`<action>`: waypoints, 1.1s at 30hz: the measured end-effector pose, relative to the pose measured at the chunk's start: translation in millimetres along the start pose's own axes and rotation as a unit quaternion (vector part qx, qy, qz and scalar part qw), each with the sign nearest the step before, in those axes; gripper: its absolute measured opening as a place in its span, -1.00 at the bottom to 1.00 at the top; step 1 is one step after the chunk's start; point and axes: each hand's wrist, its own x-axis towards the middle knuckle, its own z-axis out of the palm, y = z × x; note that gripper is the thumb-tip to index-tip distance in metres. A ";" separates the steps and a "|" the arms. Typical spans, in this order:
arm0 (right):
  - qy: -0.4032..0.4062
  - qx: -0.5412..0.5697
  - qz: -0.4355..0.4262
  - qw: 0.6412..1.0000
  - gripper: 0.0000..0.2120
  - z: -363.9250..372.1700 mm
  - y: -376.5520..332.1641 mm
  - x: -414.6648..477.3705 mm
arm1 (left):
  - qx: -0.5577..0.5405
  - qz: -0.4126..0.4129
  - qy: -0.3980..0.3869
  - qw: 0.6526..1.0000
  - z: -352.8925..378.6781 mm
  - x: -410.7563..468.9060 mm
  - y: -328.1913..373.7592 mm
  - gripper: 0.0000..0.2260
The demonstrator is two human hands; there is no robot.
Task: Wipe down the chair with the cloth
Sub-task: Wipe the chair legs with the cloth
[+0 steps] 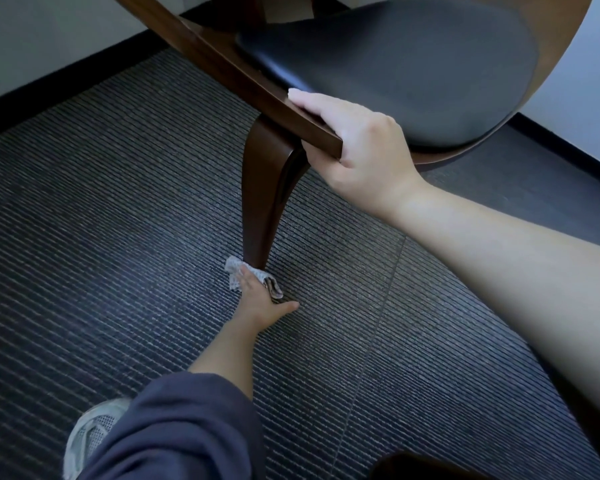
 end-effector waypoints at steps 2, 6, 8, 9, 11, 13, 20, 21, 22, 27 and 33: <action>0.000 0.002 0.001 1.000 -0.58 0.0 -0.4 -0.3 | -0.009 0.010 0.015 1.000 0.0 0.6 1.8 0.24; 0.002 0.001 0.004 1.000 -0.58 0.1 -0.9 -0.2 | -0.021 0.044 0.057 0.997 -2.7 0.9 2.3 0.23; 0.002 0.002 0.008 1.000 -0.58 -0.3 -1.5 -0.2 | -0.023 0.040 0.046 0.998 -6.7 2.0 -0.3 0.23; 0.001 0.002 0.010 1.000 -0.58 -0.4 -1.7 -0.2 | -0.024 0.031 0.035 0.999 -8.7 3.5 -0.6 0.23; -0.003 0.004 0.011 1.000 -0.58 -0.1 -2.5 -0.3 | -0.040 0.005 0.022 0.999 -12.4 7.5 1.5 0.21; -0.006 0.005 0.006 1.000 -0.58 -0.2 -2.2 -0.2 | -0.062 -0.020 0.022 0.998 -13.9 9.6 6.6 0.18; 0.001 -0.004 -0.003 1.000 -0.57 -0.2 -0.3 -0.1 | -0.068 0.010 0.073 0.995 -11.5 -3.0 29.8 0.16; 0.002 -0.004 -0.004 1.000 -0.58 -0.1 -0.5 0.0 | -0.062 0.024 0.094 0.993 -12.7 -5.8 36.2 0.14; 0.002 -0.004 -0.004 1.000 -0.58 -0.3 -0.5 0.1 | -0.052 0.040 0.118 0.991 -14.5 -9.2 43.2 0.13; -0.002 -0.002 -0.001 1.000 -0.58 -1.6 -3.2 0.3 | -0.004 0.123 0.216 0.969 -29.1 -25.8 79.1 0.10; 0.003 -0.009 -0.004 1.000 -0.56 -1.0 -4.0 0.7 | 0.057 0.226 0.317 0.919 -45.3 -50.8 124.5 -0.05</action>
